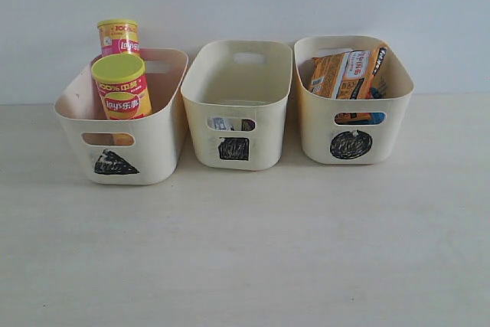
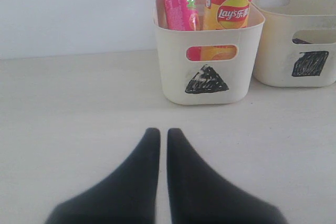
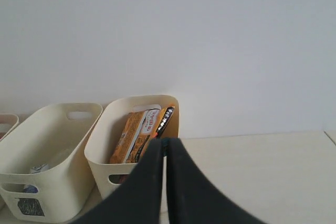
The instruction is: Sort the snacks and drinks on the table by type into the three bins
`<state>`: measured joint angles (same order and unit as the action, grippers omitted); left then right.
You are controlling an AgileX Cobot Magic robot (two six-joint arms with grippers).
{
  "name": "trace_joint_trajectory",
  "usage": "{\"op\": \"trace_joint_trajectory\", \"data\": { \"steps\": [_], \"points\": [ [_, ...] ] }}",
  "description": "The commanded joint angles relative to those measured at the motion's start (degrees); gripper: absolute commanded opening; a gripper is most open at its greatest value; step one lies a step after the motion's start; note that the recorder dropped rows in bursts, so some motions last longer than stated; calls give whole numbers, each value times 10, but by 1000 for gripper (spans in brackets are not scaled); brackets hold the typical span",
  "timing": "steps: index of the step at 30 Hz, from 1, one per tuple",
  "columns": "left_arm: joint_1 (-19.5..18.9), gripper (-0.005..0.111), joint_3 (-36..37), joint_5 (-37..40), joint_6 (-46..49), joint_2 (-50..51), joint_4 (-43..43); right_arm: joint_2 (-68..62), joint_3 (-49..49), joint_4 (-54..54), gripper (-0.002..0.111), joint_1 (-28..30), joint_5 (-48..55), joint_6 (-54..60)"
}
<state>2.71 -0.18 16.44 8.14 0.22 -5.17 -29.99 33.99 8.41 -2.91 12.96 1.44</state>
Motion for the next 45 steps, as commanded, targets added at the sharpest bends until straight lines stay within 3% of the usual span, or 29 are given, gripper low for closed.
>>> {"op": "trace_joint_trajectory", "data": {
  "steps": [1, 10, 16, 21, 26, 45],
  "points": [
    [-2, 4, 2, -1, -4, -2, 0, 2, -2, 0, 0, -1, 2, 0],
    [-2, 4, 2, -1, -4, -2, 0, 2, -2, 0, 0, -1, 12, 3],
    [-2, 4, 2, -1, -4, -2, 0, 2, -2, -15, 0, -1, 126, 5],
    [-2, 4, 2, -1, -4, -2, 0, 35, -2, -65, 0, -1, 128, 77],
    [-2, 4, 2, -1, -4, -2, 0, 58, -10, -89, 0, 1, 134, 76],
    [-2, 4, 2, -1, -4, -2, 0, 252, -277, -89, 0, 1, 28, -68]
  ]
}}
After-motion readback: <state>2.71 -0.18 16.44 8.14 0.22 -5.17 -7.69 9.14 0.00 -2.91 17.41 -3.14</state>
